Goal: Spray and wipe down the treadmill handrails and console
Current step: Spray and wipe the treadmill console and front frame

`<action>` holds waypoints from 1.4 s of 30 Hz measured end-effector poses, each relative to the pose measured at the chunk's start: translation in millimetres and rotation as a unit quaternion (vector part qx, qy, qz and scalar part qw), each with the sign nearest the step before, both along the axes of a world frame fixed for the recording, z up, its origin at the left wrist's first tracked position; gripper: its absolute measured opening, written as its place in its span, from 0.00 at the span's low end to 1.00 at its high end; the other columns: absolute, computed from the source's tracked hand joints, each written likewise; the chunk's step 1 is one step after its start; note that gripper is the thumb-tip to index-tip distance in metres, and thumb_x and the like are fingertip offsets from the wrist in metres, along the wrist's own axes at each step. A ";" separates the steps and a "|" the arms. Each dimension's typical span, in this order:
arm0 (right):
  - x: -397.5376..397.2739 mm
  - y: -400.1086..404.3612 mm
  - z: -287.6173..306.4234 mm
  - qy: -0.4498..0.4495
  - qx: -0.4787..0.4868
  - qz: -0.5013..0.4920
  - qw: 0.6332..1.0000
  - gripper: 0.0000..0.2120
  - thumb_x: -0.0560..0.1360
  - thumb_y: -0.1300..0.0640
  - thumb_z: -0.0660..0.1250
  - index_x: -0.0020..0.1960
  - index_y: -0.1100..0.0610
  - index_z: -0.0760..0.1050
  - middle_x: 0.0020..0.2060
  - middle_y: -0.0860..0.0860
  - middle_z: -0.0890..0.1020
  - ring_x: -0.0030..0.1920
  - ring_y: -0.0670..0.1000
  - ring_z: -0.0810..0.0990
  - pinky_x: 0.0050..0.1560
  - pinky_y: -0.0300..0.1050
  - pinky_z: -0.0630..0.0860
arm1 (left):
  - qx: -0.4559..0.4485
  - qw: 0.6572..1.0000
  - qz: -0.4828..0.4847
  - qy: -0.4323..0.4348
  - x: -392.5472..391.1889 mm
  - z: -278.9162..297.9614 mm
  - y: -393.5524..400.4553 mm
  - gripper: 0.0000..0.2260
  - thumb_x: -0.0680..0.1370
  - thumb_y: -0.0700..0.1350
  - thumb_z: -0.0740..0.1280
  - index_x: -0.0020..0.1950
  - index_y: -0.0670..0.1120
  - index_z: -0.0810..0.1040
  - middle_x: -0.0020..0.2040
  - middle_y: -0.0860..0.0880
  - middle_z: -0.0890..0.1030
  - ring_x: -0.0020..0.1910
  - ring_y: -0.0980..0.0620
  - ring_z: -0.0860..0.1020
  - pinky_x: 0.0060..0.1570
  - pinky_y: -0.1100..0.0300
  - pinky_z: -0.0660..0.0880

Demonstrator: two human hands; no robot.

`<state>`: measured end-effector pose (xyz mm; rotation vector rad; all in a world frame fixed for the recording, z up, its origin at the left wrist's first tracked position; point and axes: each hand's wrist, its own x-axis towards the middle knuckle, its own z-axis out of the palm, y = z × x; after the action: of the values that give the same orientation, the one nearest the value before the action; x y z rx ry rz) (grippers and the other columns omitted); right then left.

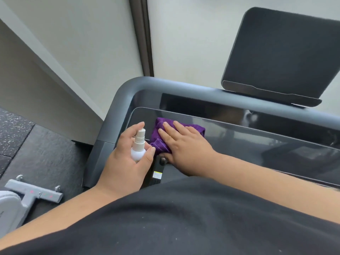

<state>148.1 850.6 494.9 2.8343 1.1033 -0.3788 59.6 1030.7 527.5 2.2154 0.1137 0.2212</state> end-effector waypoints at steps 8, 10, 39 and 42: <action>-8.1 -69.2 3.7 -0.012 0.007 -0.302 0.953 0.40 0.76 0.29 0.46 0.80 0.52 0.52 0.80 0.52 0.56 0.77 0.58 0.56 0.71 0.58 0.60 | -0.002 0.999 -0.033 0.010 12.4 -9.4 -2.2 0.30 0.76 0.47 0.71 0.65 0.75 0.60 0.47 0.64 0.80 0.44 0.63 0.79 0.43 0.80 0.67; -12.2 -50.6 3.8 0.002 -0.006 -0.293 0.956 0.44 0.75 0.28 0.47 0.80 0.56 0.48 0.80 0.56 0.52 0.77 0.61 0.54 0.72 0.59 0.59 | 0.006 0.999 -0.050 0.006 17.2 -9.0 -6.5 0.31 0.76 0.46 0.70 0.66 0.75 0.59 0.47 0.64 0.80 0.45 0.63 0.79 0.43 0.80 0.67; -19.7 -154.5 1.7 -0.055 -0.014 -0.384 0.922 0.36 0.76 0.32 0.49 0.78 0.51 0.60 0.77 0.52 0.64 0.68 0.60 0.67 0.65 0.55 0.66 | -0.008 0.988 -0.155 0.005 28.7 -3.7 -52.2 0.32 0.77 0.43 0.70 0.68 0.72 0.58 0.46 0.62 0.80 0.43 0.59 0.80 0.43 0.78 0.68; -22.9 -166.3 0.9 -0.047 -0.026 -0.395 0.917 0.36 0.77 0.33 0.48 0.78 0.53 0.60 0.77 0.54 0.63 0.71 0.59 0.65 0.71 0.57 0.60 | -0.007 0.988 -0.156 0.012 23.1 -4.1 -55.1 0.33 0.77 0.41 0.70 0.67 0.73 0.58 0.46 0.62 0.80 0.43 0.62 0.80 0.43 0.79 0.67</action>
<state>125.2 684.3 495.8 3.0713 -0.1227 -0.2904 82.7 975.6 523.4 2.1875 -0.2171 0.0205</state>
